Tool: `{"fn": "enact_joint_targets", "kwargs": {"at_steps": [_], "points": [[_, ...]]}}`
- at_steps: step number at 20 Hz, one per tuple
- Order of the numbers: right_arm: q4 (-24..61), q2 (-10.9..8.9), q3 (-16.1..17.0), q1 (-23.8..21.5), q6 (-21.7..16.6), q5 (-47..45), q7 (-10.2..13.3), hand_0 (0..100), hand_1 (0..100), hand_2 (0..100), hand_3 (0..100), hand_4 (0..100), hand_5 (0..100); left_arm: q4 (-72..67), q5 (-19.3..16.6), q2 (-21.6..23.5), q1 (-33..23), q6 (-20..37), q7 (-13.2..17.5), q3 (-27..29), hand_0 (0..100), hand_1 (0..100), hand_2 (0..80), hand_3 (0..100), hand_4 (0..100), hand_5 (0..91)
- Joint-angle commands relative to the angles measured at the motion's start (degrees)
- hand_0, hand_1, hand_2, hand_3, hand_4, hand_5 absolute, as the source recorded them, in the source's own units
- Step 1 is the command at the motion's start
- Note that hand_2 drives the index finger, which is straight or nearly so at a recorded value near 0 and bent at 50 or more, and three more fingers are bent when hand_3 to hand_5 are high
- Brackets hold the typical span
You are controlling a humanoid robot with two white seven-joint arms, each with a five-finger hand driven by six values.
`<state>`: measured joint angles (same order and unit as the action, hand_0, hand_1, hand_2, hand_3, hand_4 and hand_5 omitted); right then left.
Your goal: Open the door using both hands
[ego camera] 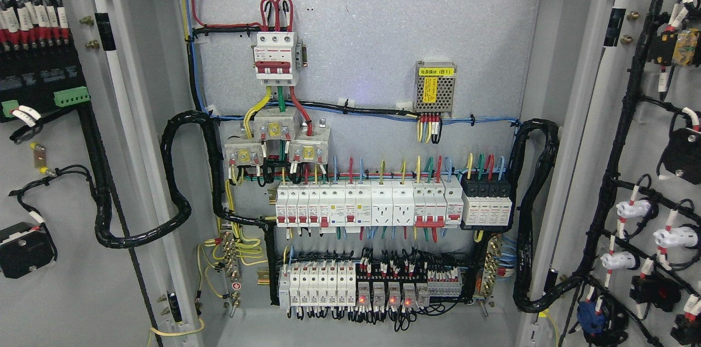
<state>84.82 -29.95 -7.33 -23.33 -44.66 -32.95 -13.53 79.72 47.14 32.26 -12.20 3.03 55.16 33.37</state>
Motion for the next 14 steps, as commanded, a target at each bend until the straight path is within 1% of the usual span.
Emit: {"fn": "enact_joint_targets", "kwargs": {"at_steps": [1, 4, 7, 14], "points": [[-0.1, -1.6, -0.23, 0.04, 0.01, -0.63, -0.09, 22, 0, 0, 0, 0, 0, -7.12, 0.32, 5.18, 2.71, -0.04, 0.04, 0.12, 30, 0, 2.7, 3, 4, 0.0], [0.08, -1.6, -0.4, 0.04, 0.01, -0.63, -0.09, 22, 0, 0, 0, 0, 0, -8.35, 0.32, 5.54, 4.02, -0.04, 0.04, -0.67, 30, 0, 2.7, 3, 4, 0.0], [-0.1, -1.69, -0.23, 0.13, 0.01, -0.71, -0.09, 22, 0, 0, 0, 0, 0, -9.76, 0.32, 6.94, 5.08, -0.04, 0.04, -2.07, 30, 0, 2.7, 3, 4, 0.0], [-0.71, -1.6, 0.12, 0.21, 0.01, -0.71, -0.09, 22, 0, 0, 0, 0, 0, -11.43, 0.32, 8.17, 6.75, -0.04, 0.04, -2.25, 30, 0, 2.6, 3, 4, 0.0]]}}
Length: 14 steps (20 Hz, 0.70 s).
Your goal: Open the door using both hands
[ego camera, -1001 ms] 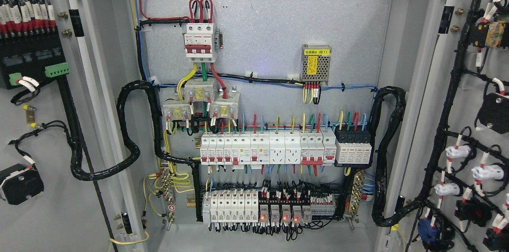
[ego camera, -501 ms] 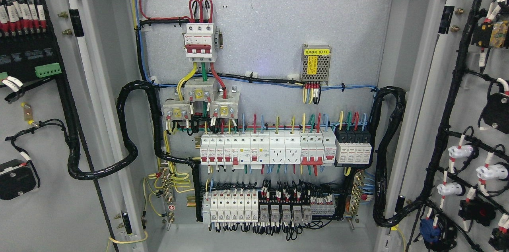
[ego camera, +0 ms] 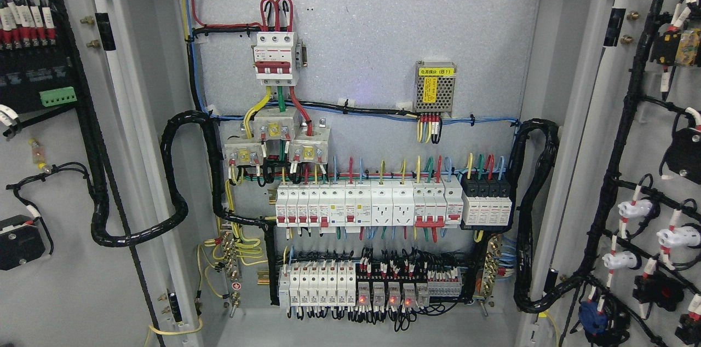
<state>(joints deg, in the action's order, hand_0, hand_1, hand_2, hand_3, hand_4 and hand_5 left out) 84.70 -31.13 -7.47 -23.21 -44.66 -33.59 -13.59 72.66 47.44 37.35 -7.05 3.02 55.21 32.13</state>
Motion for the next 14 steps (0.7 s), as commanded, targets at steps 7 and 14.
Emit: {"fn": "enact_joint_targets", "kwargs": {"at_steps": [7, 14], "points": [[-0.94, -0.08, 0.26, 0.62, 0.1, 0.02, 0.05, 22, 0, 0, 0, 0, 0, -3.76, 0.02, 2.72, 2.04, -0.03, -0.02, -1.46, 30, 0, 2.7, 3, 4, 0.0], [-1.11, 0.54, -0.35, 1.59, 0.28, 0.37, 0.05, 22, 0, 0, 0, 0, 0, 3.27, 0.02, 1.14, -0.07, -0.29, -0.02, -2.25, 30, 0, 2.7, 3, 4, 0.0]]}}
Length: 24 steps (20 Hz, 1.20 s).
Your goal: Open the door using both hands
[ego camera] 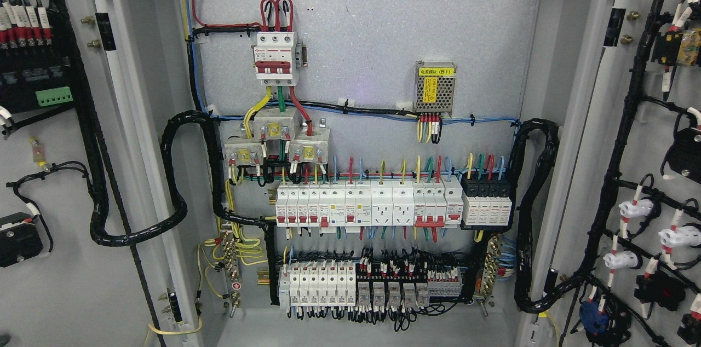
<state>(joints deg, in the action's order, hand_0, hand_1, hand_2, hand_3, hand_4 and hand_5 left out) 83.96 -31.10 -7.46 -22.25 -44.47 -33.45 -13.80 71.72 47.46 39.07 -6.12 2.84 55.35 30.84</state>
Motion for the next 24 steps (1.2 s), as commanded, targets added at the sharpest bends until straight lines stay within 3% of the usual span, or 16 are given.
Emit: {"fn": "enact_joint_targets", "kwargs": {"at_steps": [1, 5, 7, 8, 11, 17, 21, 24], "points": [[-0.38, 0.51, -0.45, 0.72, 0.08, 0.4, 0.27, 22, 0, 0, 0, 0, 0, 5.0, 0.0, -0.74, -1.17, -0.55, -0.15, -0.96, 30, 0, 2.7, 3, 4, 0.0], [-0.2, 1.74, -1.85, 2.21, 0.08, 0.58, 0.27, 22, 0, 0, 0, 0, 0, 11.93, -0.09, -4.25, -3.19, -1.08, -1.11, -0.96, 30, 0, 2.7, 3, 4, 0.0], [-0.11, 2.96, -2.56, 3.17, 0.17, 0.66, 0.27, 22, 0, 0, 0, 0, 0, 18.33, -0.35, -6.8, -5.38, -1.26, -5.92, -1.48, 30, 0, 2.7, 3, 4, 0.0], [-0.03, 3.58, -3.17, 3.79, 0.26, 0.66, 0.27, 22, 0, 0, 0, 0, 0, 21.59, -0.61, -8.12, -6.09, -1.26, -9.0, -3.4, 30, 0, 2.7, 3, 4, 0.0], [0.24, 6.3, -4.23, 5.11, 0.35, 4.42, 0.35, 22, 0, 0, 0, 0, 0, 26.79, -2.27, -11.46, -6.19, -1.17, -14.2, -9.99, 30, 0, 2.7, 3, 4, 0.0], [0.5, 15.52, -5.72, 5.99, 2.71, 12.61, 0.53, 22, 0, 0, 0, 0, 0, 30.32, -17.12, -24.28, -6.19, -1.08, -23.95, -17.99, 30, 0, 2.7, 3, 4, 0.0], [2.43, 19.48, -7.92, 5.9, 5.52, 13.32, 0.62, 22, 0, 0, 0, 0, 0, 30.94, -23.54, -31.66, -6.8, -0.73, -30.99, -25.29, 30, 0, 2.7, 3, 4, 0.0], [4.45, 22.3, -8.1, 5.9, 8.16, 14.72, 0.79, 22, 0, 0, 0, 0, 0, 30.94, -30.03, -37.47, -9.34, -0.38, -32.66, -26.53, 30, 0, 2.7, 3, 4, 0.0]]}}
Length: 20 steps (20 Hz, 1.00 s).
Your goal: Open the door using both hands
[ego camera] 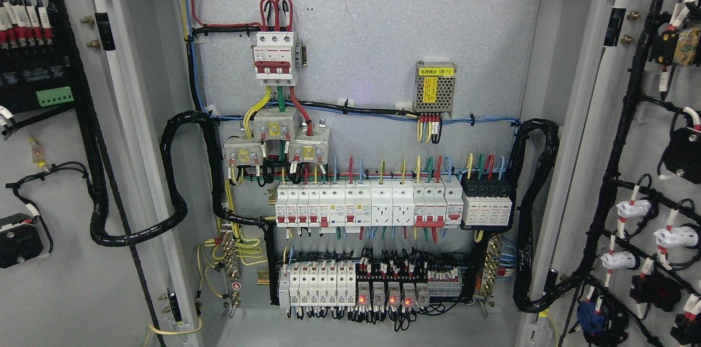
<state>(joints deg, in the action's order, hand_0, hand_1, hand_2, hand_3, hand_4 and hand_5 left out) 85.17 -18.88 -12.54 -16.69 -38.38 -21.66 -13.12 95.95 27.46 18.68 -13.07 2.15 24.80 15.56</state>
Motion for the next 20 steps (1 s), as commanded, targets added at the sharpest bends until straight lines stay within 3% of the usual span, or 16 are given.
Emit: {"fn": "enact_joint_targets", "kwargs": {"at_steps": [1, 4, 6, 9, 12, 16, 20], "points": [[4.03, 10.87, -3.02, 0.34, 2.78, 3.55, 0.11, 22, 0, 0, 0, 0, 0, 6.62, -11.54, -17.53, -3.01, 0.57, -2.73, -12.65, 30, 0, 2.7, 3, 4, 0.0], [5.09, 12.72, -3.11, 0.25, 4.89, 4.25, 0.11, 22, 0, 0, 0, 0, 0, 6.36, -12.61, -17.45, -5.12, 5.66, -7.64, -18.89, 30, 0, 2.7, 3, 4, 0.0], [5.09, 13.95, -3.46, 0.25, 6.47, 4.17, 0.2, 22, 0, 0, 0, 0, 0, 6.36, -13.04, -17.45, -6.0, 6.2, -9.85, -21.36, 30, 0, 2.7, 3, 4, 0.0], [5.18, 14.3, -4.95, 0.34, 7.44, 4.25, 0.29, 22, 0, 0, 0, 0, 0, 6.36, -14.18, -17.54, -6.18, 7.42, -10.03, -21.81, 30, 0, 2.7, 3, 4, 0.0], [5.01, 15.88, -5.56, 0.43, 8.23, 5.39, 0.29, 22, 0, 0, 0, 0, 0, 6.18, -15.07, -17.45, -6.18, 7.6, -10.12, -21.72, 30, 0, 2.7, 3, 4, 0.0], [4.74, 15.98, -7.32, 0.34, 8.5, 6.01, 1.33, 22, 0, 0, 0, 0, 0, 6.18, -15.24, -17.54, -6.18, 7.6, -10.21, -21.72, 30, 0, 2.7, 3, 4, 0.0], [4.66, 15.98, -8.55, 0.34, 8.5, 6.1, 2.39, 22, 0, 0, 0, 0, 0, 6.18, -16.73, -17.54, -6.36, 7.43, -13.71, -21.28, 30, 0, 2.7, 3, 4, 0.0]]}}
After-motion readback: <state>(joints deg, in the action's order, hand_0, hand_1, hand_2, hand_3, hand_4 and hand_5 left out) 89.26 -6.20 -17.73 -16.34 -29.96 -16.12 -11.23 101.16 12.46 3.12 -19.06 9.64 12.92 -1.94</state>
